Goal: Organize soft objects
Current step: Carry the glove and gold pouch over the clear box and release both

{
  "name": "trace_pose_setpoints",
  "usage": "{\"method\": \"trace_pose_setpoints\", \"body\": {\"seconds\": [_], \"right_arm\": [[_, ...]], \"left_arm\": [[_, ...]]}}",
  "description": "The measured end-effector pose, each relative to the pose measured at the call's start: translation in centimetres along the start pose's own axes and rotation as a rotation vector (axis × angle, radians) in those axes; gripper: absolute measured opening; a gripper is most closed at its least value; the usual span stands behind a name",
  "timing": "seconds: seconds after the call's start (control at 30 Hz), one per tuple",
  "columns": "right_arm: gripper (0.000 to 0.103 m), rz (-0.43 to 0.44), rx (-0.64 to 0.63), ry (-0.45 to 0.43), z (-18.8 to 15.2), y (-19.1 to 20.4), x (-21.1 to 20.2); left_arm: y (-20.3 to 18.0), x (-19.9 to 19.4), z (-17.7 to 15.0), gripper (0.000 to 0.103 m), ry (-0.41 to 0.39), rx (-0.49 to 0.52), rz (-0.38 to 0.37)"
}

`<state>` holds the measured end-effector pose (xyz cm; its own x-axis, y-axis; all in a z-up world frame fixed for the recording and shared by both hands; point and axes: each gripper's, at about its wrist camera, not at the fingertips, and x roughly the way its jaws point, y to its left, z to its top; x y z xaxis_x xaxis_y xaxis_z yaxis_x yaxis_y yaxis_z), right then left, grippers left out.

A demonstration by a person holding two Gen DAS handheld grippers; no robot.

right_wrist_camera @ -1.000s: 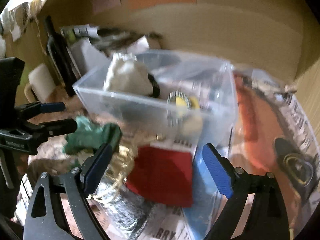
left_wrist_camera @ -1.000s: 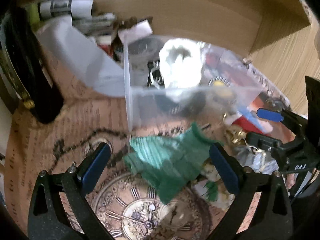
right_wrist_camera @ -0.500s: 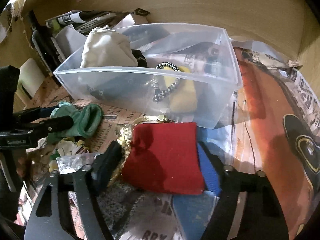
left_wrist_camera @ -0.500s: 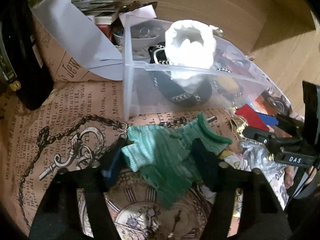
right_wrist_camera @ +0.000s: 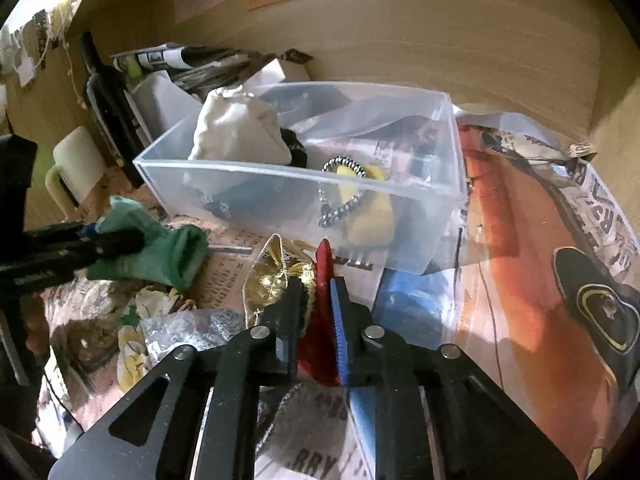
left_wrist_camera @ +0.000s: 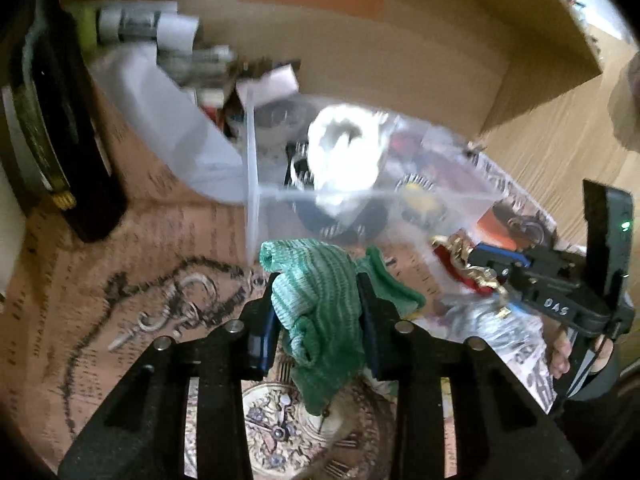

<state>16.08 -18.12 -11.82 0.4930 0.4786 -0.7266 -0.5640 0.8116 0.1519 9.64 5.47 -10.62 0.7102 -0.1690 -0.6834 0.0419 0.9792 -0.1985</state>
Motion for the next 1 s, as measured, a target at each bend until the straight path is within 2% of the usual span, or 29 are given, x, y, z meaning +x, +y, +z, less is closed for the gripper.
{"method": "trace_pose_setpoints", "body": {"seconds": [0.27,0.4,0.43,0.47,0.5,0.53,0.57,0.77,0.83,0.97,1.0], "right_arm": [[0.007,-0.013,0.002,-0.088,0.8,0.0,-3.4],[0.008,0.002,0.017,-0.078,1.4,-0.5,-3.7],[0.017,0.011,0.027,-0.05,1.6,-0.7,-3.2],[0.043,0.022,0.036,-0.018,1.7,-0.9,-2.7],[0.061,0.03,0.05,0.008,1.6,-1.1,-1.9],[0.092,0.037,0.063,0.014,1.5,-1.1,-1.4],[0.1,0.035,0.067,0.014,1.4,-1.2,-1.0],[0.1,0.02,0.047,0.178,1.3,-1.5,3.8],[0.1,0.001,0.016,0.18,1.2,-1.1,4.2],[0.063,-0.031,-0.076,0.171,0.8,0.4,4.0],[0.058,-0.033,-0.085,0.163,0.7,0.5,3.8]], "left_arm": [[-1.3,-4.3,2.5,0.034,-0.158,0.029,-0.003],[-1.7,-5.2,3.9,0.035,-0.209,0.031,-0.013],[-1.7,-5.3,4.1,0.035,-0.215,0.029,-0.016],[-1.6,-5.3,4.3,0.035,-0.219,0.026,-0.021],[-1.5,-5.3,4.5,0.035,-0.222,0.022,-0.027],[-1.6,-5.3,4.4,0.035,-0.224,0.019,-0.028],[-1.5,-5.3,4.5,0.035,-0.225,0.018,-0.028],[-1.8,-4.5,4.5,0.035,-0.21,0.025,-0.029],[-1.8,-4.3,4.6,0.035,-0.213,0.026,-0.032],[-1.7,-3.9,4.9,0.034,-0.216,0.016,-0.049],[-1.8,-3.8,5.0,0.034,-0.217,0.017,-0.05]]}}
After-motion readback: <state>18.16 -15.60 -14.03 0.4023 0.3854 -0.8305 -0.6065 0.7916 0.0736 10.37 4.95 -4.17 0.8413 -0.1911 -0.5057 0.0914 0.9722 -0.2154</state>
